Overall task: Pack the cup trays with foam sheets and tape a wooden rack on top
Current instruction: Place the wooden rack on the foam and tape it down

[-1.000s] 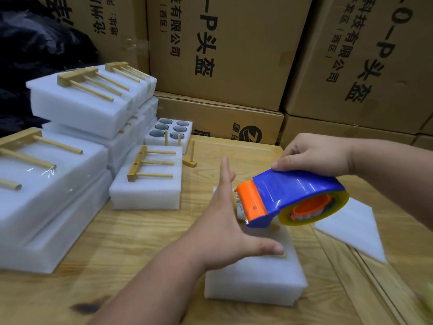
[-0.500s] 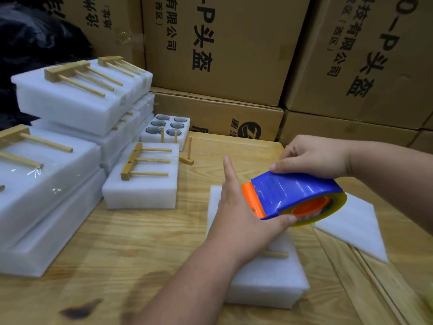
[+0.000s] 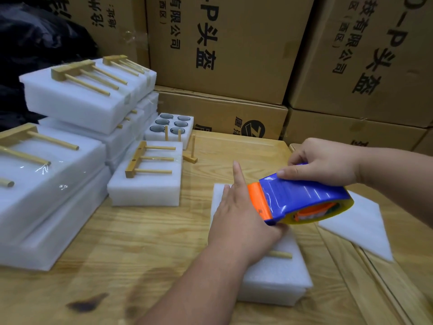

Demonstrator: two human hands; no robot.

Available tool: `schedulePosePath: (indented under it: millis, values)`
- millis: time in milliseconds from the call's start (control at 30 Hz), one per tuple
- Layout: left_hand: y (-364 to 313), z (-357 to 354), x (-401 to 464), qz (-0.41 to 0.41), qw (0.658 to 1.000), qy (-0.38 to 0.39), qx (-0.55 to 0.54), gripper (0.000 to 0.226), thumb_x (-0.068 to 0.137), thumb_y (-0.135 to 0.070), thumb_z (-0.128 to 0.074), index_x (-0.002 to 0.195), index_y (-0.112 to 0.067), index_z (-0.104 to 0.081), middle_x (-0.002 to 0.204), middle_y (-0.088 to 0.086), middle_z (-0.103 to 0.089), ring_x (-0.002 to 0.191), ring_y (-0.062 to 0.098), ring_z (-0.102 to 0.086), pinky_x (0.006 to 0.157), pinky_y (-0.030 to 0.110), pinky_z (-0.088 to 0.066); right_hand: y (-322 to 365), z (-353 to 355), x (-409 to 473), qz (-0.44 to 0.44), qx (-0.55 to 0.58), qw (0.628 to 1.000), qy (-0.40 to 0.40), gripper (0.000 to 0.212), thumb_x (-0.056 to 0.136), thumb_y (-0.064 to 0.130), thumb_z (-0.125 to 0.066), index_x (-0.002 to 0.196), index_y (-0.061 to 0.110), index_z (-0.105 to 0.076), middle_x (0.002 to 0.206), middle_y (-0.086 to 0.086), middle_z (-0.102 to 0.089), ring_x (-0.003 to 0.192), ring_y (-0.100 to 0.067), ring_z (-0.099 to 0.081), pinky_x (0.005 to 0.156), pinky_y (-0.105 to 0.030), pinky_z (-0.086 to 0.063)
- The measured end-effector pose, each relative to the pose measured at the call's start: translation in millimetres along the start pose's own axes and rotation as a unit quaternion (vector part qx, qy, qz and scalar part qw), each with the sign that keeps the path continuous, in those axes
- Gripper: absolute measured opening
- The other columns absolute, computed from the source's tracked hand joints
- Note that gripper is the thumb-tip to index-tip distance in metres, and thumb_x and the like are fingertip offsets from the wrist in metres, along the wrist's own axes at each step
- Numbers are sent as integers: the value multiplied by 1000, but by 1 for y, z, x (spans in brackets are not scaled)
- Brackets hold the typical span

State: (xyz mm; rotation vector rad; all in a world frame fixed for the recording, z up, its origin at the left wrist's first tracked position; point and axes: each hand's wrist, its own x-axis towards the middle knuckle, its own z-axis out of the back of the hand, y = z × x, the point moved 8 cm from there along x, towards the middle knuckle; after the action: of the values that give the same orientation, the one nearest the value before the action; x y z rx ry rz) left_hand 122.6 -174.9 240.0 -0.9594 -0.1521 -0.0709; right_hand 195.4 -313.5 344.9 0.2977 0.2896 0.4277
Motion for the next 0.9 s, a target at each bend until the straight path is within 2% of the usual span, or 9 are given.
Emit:
schedulePosePath:
  millis: [100, 200, 333, 467, 633, 800, 900]
  values:
    - [4, -5, 2, -4, 1000, 10, 20, 139, 65, -57, -73, 140, -49, 44, 167, -7, -22, 158, 18, -9, 125, 39, -21, -9, -3, -5, 5, 26, 1000, -16, 54, 74, 75, -56, 73, 23, -72, 67, 5, -73, 60, -8, -69, 55, -21, -48]
    - [7, -8, 2, -6, 999, 14, 35, 138, 66, -58, -73, 143, -47, 41, 171, -10, -10, 158, 11, 4, 126, 36, -12, -13, -3, -8, 17, 46, 998, -30, 46, 72, 75, -56, 69, 33, -74, 65, 3, -72, 58, -9, -68, 56, -24, -47]
    - [14, -6, 3, 4, 997, 4, 82, 140, 65, -73, -71, 156, -31, 27, 171, -11, 12, 155, 8, 17, 123, 31, 0, -17, -1, -11, 29, 67, 997, -37, 56, 73, 72, -59, 73, 19, -75, 69, -2, -74, 62, -17, -71, 59, -31, -51]
    - [14, -8, 3, 21, 992, 16, 125, 139, 64, -81, -67, 162, -21, 11, 171, -4, 15, 155, 11, 22, 125, 32, 2, -16, 2, -14, 26, 77, 996, -31, 56, 73, 70, -59, 77, 16, -75, 72, -3, -75, 65, -18, -73, 61, -32, -52]
    - [15, -8, 3, 40, 987, 18, 154, 138, 64, -86, -62, 163, -21, 9, 171, -2, 16, 154, 13, 24, 124, 33, 4, -26, 1, -22, 4, 77, 997, -18, 52, 77, 66, -60, 83, 15, -73, 73, -2, -76, 66, -17, -74, 62, -29, -52]
    - [18, -9, 3, 50, 985, 20, 164, 138, 64, -89, -60, 163, -22, 9, 171, -3, 17, 154, 14, 24, 126, 36, 2, -56, 19, -46, -17, 99, 994, -44, 63, 76, 81, -61, 83, 21, -78, 75, -7, -76, 67, -23, -75, 56, -23, -54]
    - [20, -9, 2, 56, 983, 24, 171, 139, 64, -89, -62, 162, -23, 11, 170, -4, 20, 154, 13, 25, 124, 35, 5, -83, 34, -67, -55, 115, 989, -77, 71, 62, 93, -60, 83, 28, -80, 73, -8, -76, 64, -23, -74, 51, -21, -54]
